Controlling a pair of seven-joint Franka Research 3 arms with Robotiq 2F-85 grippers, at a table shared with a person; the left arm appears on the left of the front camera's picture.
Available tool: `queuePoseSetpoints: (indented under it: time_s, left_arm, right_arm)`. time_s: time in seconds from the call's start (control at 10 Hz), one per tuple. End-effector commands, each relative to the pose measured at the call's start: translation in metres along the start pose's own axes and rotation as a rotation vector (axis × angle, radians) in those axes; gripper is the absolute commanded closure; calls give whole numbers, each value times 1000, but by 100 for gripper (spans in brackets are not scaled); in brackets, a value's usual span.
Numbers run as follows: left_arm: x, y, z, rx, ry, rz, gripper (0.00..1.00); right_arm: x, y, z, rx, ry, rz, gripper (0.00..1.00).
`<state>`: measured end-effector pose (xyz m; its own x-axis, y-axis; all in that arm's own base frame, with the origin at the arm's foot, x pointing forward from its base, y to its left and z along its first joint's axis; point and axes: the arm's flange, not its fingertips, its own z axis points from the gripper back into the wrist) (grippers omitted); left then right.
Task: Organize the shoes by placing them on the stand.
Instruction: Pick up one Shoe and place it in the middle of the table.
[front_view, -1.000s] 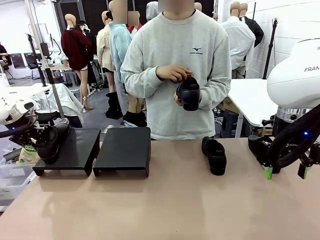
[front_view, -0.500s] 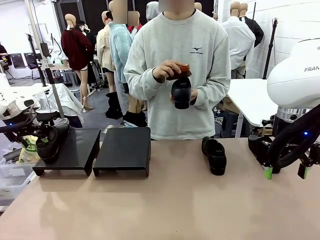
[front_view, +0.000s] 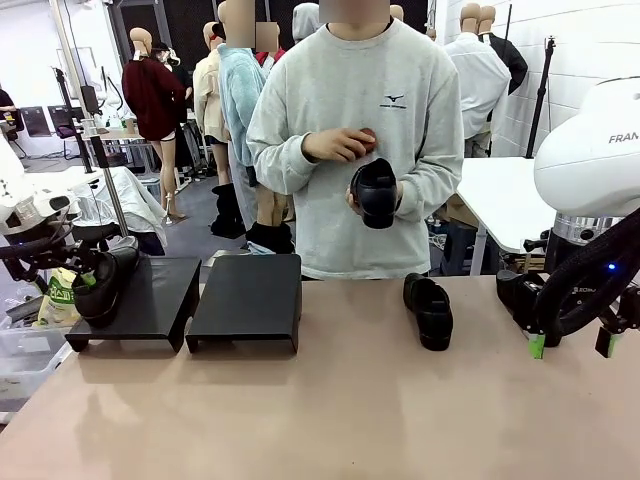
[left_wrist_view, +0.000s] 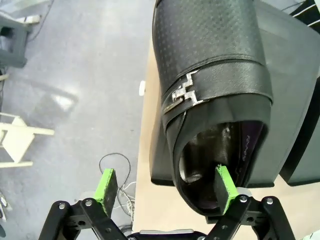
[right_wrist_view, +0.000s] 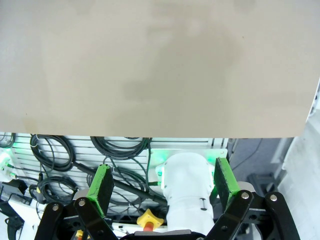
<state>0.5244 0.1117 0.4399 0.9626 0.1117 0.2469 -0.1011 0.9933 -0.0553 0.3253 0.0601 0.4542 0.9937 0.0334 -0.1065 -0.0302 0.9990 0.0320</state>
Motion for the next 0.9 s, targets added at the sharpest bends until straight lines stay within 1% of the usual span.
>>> queuePoseSetpoints:
  time_s: [0.0,0.4,0.5,0.6,0.7,0.8]
  left_arm:
    - [-4,1,-3,-23,-22,-13,0]
    - [-4,1,-3,-23,-22,-13,0]
    - [-1,-1,-3,-9,-8,0,0]
    - [-28,-20,31,-74,-98,-42,0]
    - [-56,-43,62,-53,-165,-101,0]
    - [-82,-60,84,-55,-174,-115,0]
  right_arm:
    - [3,1,2,7,3,5,0]
    - [3,1,2,7,3,5,0]
    - [3,1,2,7,3,5,0]
    - [3,1,2,7,3,5,0]
    - [3,1,2,7,3,5,0]
    - [3,1,2,7,3,5,0]
